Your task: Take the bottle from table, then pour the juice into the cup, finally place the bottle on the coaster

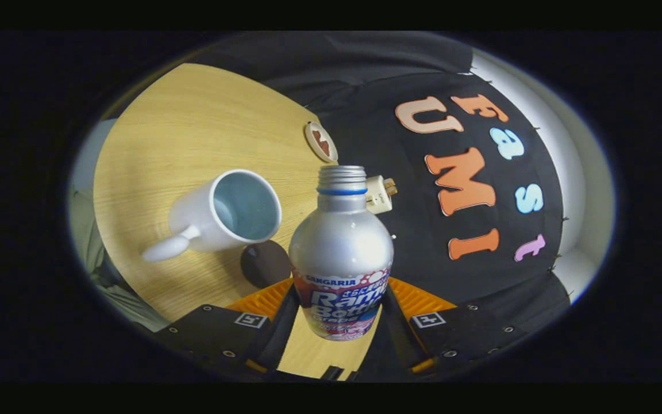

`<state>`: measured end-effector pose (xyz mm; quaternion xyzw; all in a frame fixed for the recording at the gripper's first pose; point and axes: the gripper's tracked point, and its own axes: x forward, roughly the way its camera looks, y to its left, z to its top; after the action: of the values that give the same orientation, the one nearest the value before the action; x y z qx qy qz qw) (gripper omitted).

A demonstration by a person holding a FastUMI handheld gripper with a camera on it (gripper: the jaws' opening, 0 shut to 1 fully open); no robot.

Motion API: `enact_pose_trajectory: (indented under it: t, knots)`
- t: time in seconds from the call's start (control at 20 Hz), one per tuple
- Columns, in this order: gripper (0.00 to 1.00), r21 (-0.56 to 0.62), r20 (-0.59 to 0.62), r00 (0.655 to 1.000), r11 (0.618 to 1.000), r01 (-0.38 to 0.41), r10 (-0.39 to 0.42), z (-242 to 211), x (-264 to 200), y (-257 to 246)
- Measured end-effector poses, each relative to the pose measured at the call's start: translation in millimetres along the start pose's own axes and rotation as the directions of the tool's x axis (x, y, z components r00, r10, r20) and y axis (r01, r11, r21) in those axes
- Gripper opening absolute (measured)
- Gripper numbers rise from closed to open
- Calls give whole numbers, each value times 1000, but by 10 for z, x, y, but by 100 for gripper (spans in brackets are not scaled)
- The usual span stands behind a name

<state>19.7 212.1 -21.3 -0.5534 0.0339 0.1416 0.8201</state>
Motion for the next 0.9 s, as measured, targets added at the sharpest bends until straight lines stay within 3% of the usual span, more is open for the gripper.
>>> enact_pose_trajectory:
  t: [0.15, 0.4, 0.7, 0.9]
  knots:
    - [77, 159, 14, 1000, 987, -11, 9, -38, -25, -40]
    - [77, 396, 28, 999, 918, 2, -15, -205, -45, -135]
    - [77, 652, 75, 997, 758, -29, -27, -333, 21, -78]
    - [76, 793, 131, 991, 600, -100, -8, -271, 114, 3]
